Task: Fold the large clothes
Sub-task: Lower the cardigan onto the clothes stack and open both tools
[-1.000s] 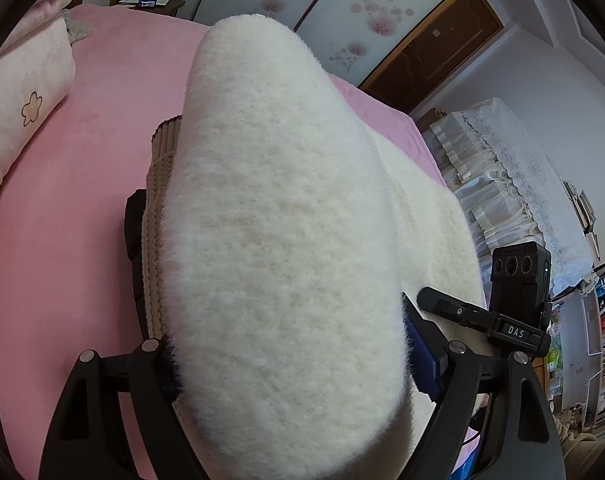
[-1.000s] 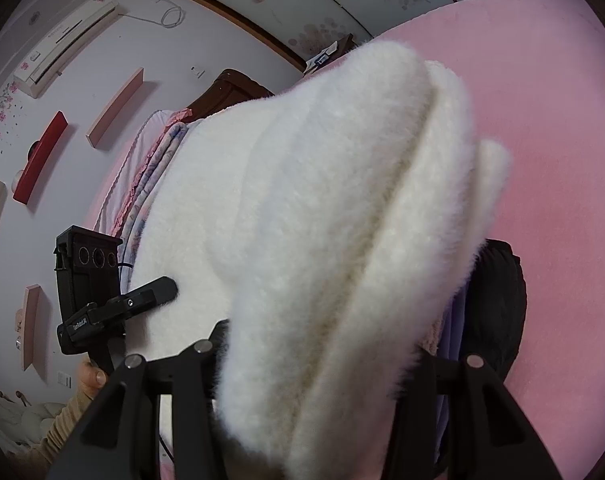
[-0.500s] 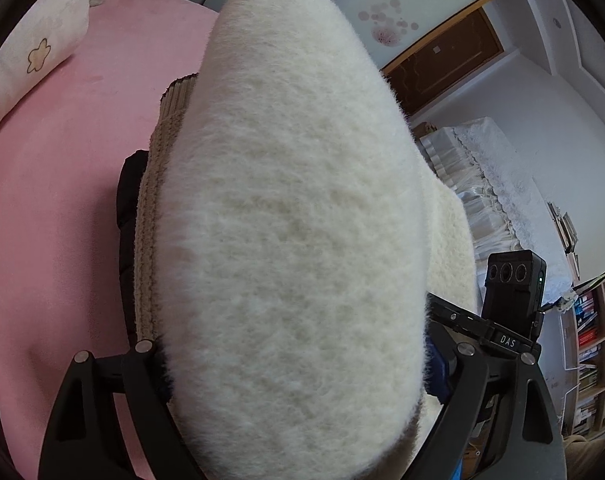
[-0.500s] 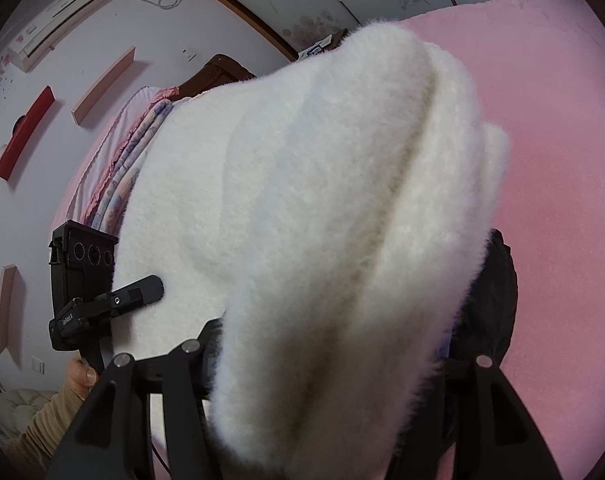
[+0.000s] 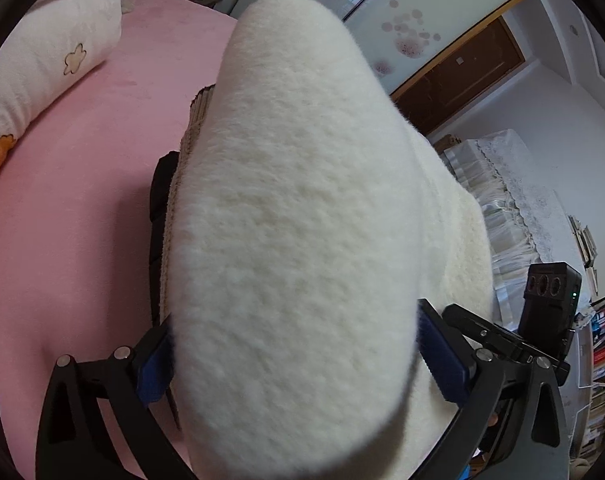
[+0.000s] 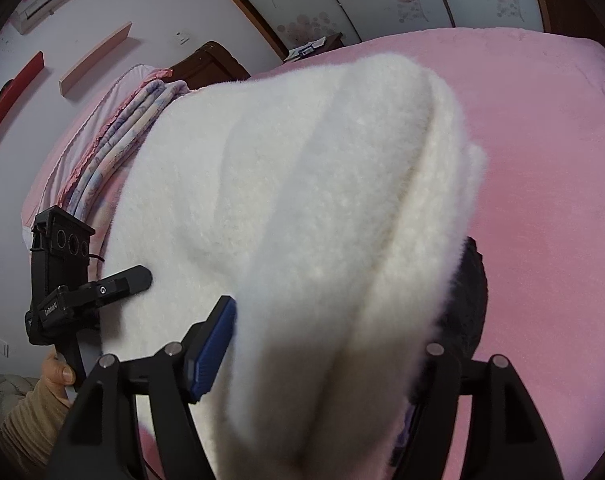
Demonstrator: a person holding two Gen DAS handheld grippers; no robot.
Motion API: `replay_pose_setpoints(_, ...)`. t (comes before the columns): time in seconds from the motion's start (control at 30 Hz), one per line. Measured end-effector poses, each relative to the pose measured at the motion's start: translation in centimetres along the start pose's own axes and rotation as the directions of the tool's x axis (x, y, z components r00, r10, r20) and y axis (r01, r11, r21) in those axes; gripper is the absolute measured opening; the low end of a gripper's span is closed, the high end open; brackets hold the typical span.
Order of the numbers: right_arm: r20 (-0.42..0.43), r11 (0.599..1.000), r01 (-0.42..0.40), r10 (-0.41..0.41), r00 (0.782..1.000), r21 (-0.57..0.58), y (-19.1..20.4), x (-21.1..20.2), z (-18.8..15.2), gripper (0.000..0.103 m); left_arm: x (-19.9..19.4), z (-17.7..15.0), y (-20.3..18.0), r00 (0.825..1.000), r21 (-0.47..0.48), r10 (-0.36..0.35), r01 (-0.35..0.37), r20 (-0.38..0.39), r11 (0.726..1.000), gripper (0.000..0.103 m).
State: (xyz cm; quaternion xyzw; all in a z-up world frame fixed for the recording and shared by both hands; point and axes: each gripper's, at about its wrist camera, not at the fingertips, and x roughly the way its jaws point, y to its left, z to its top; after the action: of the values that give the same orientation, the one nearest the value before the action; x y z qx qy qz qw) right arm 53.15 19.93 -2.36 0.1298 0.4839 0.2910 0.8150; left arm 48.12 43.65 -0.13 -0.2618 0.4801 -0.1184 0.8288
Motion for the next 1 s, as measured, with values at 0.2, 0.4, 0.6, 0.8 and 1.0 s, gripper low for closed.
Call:
replay_pose_setpoints(0.2, 0.058, 0.999, 0.023, -0.021, 0.998, -0.028, 0.6, -2.7, -0.7, 0.079, -1.7, -0.6, -2.2, 0.995, 0.008, 0.084, -0.084, 0.056, 0.996, 0.102)
replay_pose_setpoints(0.4, 0.145, 0.992, 0.061, -0.045, 0.988, -0.108, 1.0, -6.3, -2.1, 0.079, -4.3, -2.9, -4.5, 0.969, -0.012, 0.183, -0.184, 0.163, 0.983, 0.102)
replay_pose_setpoints(0.6, 0.167, 0.983, 0.091, -0.063, 0.984, -0.162, 0.2, -10.7, -5.2, 0.079, -7.0, -7.8, -10.4, 0.927, -0.006, 0.256, -0.264, 0.274, 0.964, 0.102)
replay_pose_setpoints(0.8, 0.150, 0.988, 0.041, -0.018, 0.989, -0.152, -2.0, -15.9, -10.2, 0.079, -7.6, -13.9, -17.8, 0.931, 0.005, 0.209, -0.221, 0.300, 0.975, 0.102)
replay_pose_setpoints(1.0, 0.179, 0.988, 0.020, 0.007, 0.984, -0.150, -4.5, -21.2, -15.3, 0.079, -5.7, -20.1, -23.3, 0.943, 0.057, 0.214, -0.236, 0.254, 0.970, 0.102)
